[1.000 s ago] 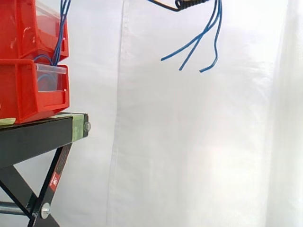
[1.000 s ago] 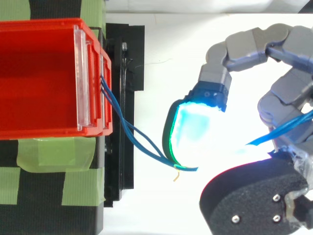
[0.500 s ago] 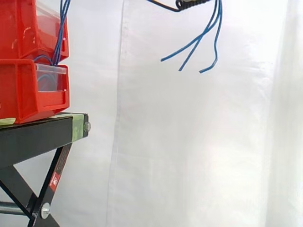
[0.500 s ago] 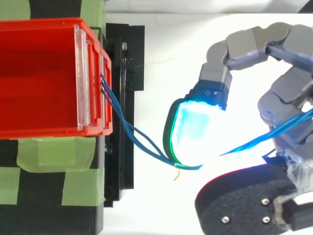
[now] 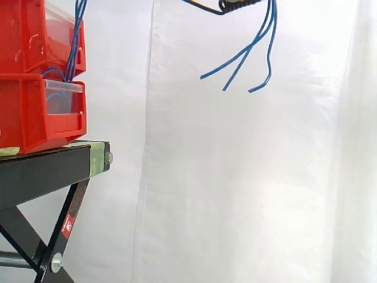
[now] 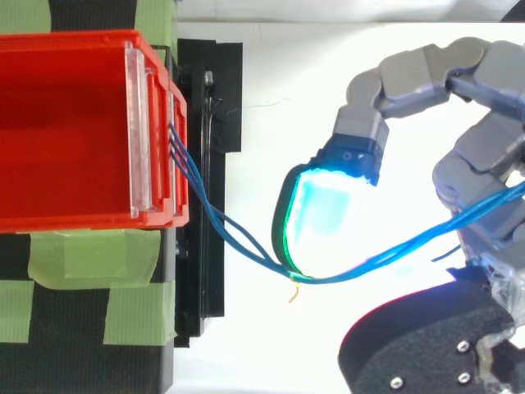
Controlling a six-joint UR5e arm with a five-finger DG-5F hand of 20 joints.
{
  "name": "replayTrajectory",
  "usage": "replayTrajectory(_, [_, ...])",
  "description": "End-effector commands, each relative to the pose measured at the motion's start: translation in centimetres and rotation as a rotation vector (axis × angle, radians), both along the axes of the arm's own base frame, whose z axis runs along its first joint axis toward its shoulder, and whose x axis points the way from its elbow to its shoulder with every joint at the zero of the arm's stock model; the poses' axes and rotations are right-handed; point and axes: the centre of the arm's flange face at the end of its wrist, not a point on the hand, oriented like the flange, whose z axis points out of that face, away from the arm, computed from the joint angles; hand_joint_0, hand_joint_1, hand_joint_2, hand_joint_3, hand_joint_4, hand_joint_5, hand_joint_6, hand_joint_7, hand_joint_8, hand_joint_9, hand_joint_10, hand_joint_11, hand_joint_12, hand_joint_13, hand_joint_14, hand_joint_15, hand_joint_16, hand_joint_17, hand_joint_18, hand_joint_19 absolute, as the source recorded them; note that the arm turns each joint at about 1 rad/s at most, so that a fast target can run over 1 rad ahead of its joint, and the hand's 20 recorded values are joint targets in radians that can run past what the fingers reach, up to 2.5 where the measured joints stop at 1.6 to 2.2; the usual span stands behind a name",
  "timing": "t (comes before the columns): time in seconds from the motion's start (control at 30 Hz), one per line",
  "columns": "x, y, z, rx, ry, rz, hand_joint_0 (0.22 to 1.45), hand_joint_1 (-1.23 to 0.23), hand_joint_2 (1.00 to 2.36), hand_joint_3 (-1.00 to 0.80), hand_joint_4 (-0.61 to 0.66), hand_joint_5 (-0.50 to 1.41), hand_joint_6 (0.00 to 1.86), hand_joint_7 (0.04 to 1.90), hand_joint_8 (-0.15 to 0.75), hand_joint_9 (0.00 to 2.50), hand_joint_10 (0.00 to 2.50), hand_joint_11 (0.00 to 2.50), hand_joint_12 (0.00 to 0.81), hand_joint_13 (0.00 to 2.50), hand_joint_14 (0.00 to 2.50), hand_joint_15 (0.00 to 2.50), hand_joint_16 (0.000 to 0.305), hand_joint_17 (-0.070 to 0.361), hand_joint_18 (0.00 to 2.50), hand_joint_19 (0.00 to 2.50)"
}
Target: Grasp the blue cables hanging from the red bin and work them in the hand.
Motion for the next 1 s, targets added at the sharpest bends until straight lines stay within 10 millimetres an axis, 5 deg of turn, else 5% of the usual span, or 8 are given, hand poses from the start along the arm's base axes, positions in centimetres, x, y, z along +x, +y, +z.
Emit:
replayTrajectory(0.0, [0.00,0.03,0.00,0.000,0.000,0.000,1.01,-0.76,1.02,-0.43,0.28,-0.21,0.87,1.08,0.455,1.81,2.50,2.50,0.533,1.89,2.50,1.40,0.203,0.153,2.50,0.76])
replayTrajectory(0.2, [-0.01,-0.07,-0.01,0.000,0.001,-0.001,1.06,-0.72,1.02,0.17,0.26,-0.21,0.89,1.06,0.455,1.81,2.50,2.50,0.533,1.89,2.50,1.40,0.203,0.153,2.50,0.76])
replayTrajectory(0.27, [0.00,-0.06,-0.01,0.000,0.001,0.000,1.02,-0.71,1.02,0.03,0.26,-0.21,0.89,1.07,0.455,1.81,2.50,2.50,0.533,1.89,2.50,1.40,0.203,0.153,2.50,0.76])
replayTrajectory(0.4, [-0.01,-0.06,-0.02,-0.001,0.002,0.000,0.89,-0.68,1.01,-0.69,0.27,-0.21,0.86,1.07,0.455,1.81,2.50,2.50,0.533,1.89,2.50,1.40,0.203,0.153,2.50,0.76])
replayTrajectory(0.5, [-0.03,-0.07,-0.02,-0.002,0.004,0.000,0.88,-0.68,1.01,-0.80,0.27,-0.21,0.84,1.09,0.455,1.81,2.50,2.50,0.533,1.89,2.50,1.40,0.203,0.153,2.50,0.76])
replayTrajectory(0.7, [-0.05,0.01,-0.03,-0.002,0.005,0.002,0.99,-0.73,1.03,-0.09,0.26,-0.22,0.84,1.09,0.455,1.81,2.50,2.50,0.533,1.89,2.50,1.40,0.203,0.153,2.50,0.76])
replayTrajectory(0.83, [-0.07,-0.09,-0.05,-0.003,0.008,0.000,1.00,-0.73,1.02,0.06,0.25,-0.24,0.86,1.07,0.455,1.81,2.50,2.50,0.533,1.89,2.50,1.40,0.203,0.153,2.50,0.76])
replayTrajectory(0.97, [-0.07,-0.09,-0.05,-0.003,0.008,0.000,0.89,-0.71,1.01,-0.63,0.25,-0.24,0.83,1.09,0.455,1.81,2.50,2.50,0.533,1.89,2.50,1.40,0.203,0.153,2.50,0.76])
